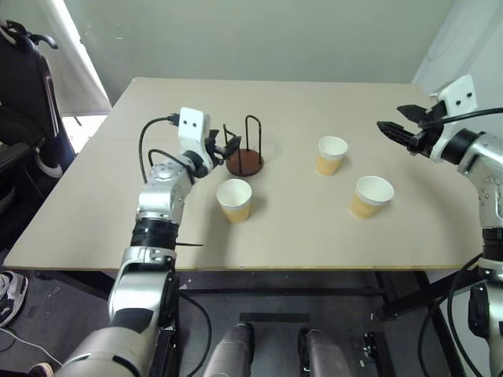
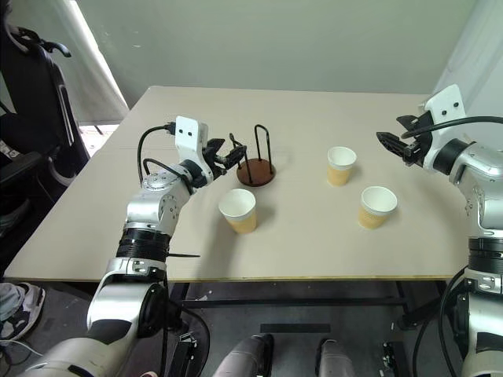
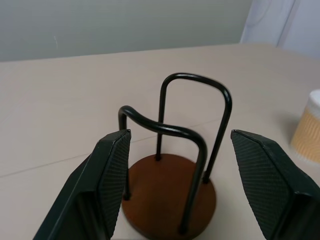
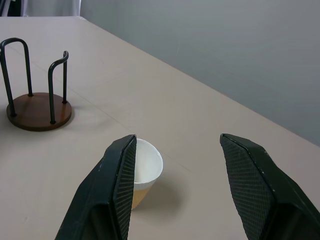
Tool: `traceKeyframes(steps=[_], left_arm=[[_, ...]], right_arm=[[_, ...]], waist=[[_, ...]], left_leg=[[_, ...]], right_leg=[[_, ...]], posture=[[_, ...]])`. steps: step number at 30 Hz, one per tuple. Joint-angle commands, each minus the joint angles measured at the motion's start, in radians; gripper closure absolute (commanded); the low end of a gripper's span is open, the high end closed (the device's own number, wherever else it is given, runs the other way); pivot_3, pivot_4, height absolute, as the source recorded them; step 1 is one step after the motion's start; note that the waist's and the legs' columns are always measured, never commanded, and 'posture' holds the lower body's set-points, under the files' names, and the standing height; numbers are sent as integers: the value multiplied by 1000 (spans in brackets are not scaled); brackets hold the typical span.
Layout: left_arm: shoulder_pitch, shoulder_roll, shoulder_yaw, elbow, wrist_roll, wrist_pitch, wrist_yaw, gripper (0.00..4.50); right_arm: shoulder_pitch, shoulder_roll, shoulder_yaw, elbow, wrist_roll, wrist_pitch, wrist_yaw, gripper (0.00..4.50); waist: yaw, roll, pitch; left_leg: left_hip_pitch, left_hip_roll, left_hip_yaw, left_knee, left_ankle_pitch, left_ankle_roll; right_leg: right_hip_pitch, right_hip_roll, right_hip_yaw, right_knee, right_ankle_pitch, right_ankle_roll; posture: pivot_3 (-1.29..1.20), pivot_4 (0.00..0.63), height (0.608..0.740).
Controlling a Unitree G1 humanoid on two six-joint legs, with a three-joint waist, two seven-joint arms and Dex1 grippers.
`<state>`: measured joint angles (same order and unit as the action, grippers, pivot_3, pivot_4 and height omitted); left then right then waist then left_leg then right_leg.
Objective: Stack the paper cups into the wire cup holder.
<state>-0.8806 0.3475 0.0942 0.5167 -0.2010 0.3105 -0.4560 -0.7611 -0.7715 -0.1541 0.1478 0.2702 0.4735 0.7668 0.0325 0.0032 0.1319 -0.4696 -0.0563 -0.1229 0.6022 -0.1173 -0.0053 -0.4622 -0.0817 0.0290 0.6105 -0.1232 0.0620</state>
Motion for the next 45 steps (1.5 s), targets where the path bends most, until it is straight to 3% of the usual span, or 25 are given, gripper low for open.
traceKeyframes(steps=[1, 18, 45], left_arm=[[-26, 11, 1, -2, 14, -33, -3, 1064], [-37, -41, 4, 45, -7, -34, -26, 1064], [-192, -108, -7, 339, 49, -191, -22, 1064]], right_arm=[[-8, -18, -34, -37, 12, -6, -9, 1871], [-3, -24, -36, -48, 12, 0, -11, 1871], [15, -25, -48, -89, 22, 19, -19, 1871]], waist=[[0, 0, 0], [1, 0, 0], [2, 0, 0]], left_leg=[[0, 0, 0, 0, 0, 0], [0, 0, 0, 1, 0, 0], [0, 0, 0, 2, 0, 1]], right_leg=[[0, 0, 0, 0, 0, 0], [0, 0, 0, 0, 0, 0], [1, 0, 0, 0, 0, 3]], posture=[[0, 150, 740], [0, 150, 740], [0, 150, 740]])
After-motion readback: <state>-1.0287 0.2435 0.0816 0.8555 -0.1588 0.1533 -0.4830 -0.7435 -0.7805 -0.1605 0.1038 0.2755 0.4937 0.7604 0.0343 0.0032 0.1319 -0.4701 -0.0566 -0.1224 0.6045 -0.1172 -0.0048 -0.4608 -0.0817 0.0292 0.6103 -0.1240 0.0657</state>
